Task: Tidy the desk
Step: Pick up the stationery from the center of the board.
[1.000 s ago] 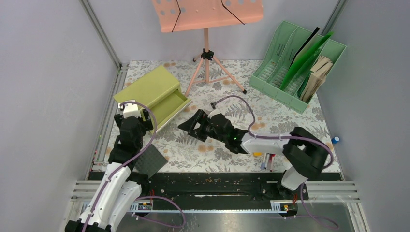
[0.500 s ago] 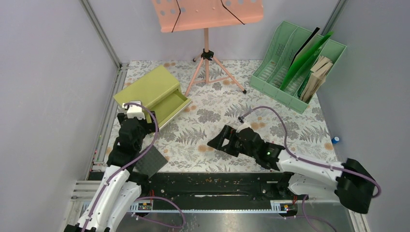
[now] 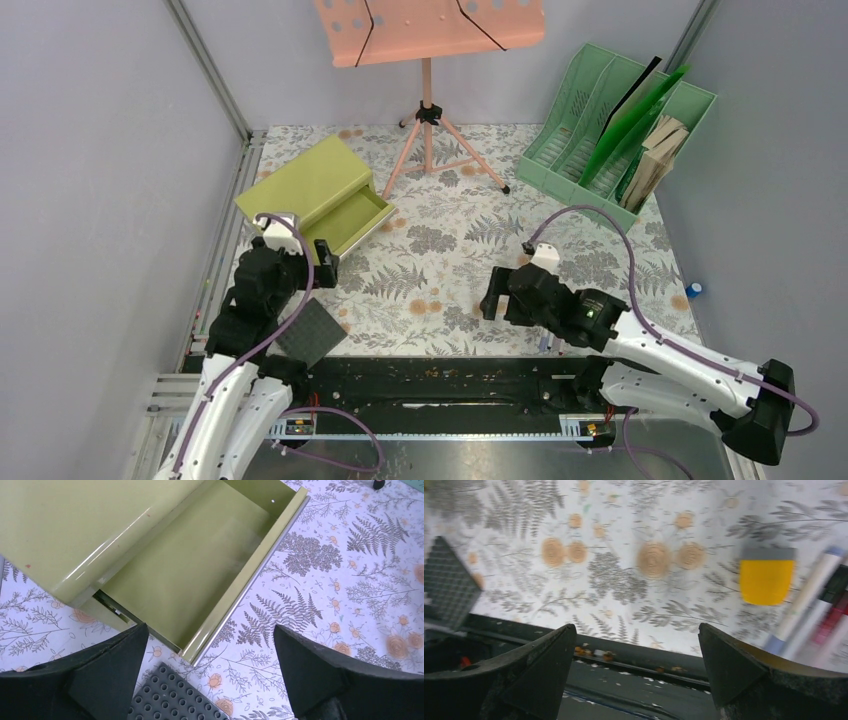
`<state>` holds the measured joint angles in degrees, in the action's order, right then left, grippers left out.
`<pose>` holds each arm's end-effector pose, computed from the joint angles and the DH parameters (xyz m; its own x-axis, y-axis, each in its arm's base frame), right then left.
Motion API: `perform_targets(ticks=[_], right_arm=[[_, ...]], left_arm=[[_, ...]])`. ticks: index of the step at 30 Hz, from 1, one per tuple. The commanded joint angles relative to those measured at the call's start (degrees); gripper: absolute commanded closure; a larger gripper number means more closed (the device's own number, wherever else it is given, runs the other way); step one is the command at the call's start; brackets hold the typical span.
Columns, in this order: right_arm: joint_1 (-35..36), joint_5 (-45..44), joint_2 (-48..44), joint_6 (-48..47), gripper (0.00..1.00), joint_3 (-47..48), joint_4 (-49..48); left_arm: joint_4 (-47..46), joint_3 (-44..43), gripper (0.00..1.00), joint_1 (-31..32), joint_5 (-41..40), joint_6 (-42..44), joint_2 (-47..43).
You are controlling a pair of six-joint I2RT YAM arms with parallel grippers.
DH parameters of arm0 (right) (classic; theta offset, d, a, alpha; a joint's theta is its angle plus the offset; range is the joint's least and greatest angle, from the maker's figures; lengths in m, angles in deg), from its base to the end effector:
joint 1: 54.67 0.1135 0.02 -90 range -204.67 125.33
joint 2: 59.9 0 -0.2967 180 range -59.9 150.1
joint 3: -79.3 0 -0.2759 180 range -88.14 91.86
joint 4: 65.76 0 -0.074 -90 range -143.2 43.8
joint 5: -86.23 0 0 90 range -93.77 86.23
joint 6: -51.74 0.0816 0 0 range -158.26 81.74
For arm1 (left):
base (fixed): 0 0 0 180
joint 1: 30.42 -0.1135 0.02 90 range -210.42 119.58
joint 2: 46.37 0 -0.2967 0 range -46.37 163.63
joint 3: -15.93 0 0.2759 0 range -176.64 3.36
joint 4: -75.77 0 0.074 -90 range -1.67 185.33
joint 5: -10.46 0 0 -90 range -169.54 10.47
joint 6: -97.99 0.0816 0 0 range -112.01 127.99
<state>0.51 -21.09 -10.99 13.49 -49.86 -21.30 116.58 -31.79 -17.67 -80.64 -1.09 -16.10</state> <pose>0.1414 0.1607 0.2437 -0.7561 0.2260 -0.6143 -0.1045 0.8848 0.4541 0.1659 -0.0359 0.2841 -0.4140 -0.0681 -0.9077 0.1399 0.9806 -0.1374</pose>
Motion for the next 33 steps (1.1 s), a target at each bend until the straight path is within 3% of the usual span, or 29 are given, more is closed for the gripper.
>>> perform_targets(ticks=[1,10,19,23,28,33], right_arm=[[-1.47,-7.71,1.22,-3.49,0.01,4.98,12.31],[-10.37,-4.11,7.81,-10.91,0.0,8.24,16.68],[-18.56,0.61,14.23,-17.78,0.05,6.45,8.6],[-22.38,4.53,19.32,-21.19,0.1,6.49,5.78],[-23.86,4.96,26.89,-24.13,0.27,8.03,5.47],[-24.02,3.82,31.22,-24.94,0.28,9.12,6.39]], left_arm=[[0.78,-0.95,0.01,0.14,-1.53,-4.5,-1.96],[-0.99,1.02,0.01,0.84,-5.09,-5.73,-2.13],[-1.66,2.11,0.01,0.91,-6.56,-5.94,-3.33],[-1.94,2.4,0.01,1.0,-6.61,-6.04,-3.21],[-2.35,2.8,0.01,1.03,-6.08,-6.0,-3.02],[-2.9,3.45,0.01,1.06,-6.24,-5.68,-3.34]])
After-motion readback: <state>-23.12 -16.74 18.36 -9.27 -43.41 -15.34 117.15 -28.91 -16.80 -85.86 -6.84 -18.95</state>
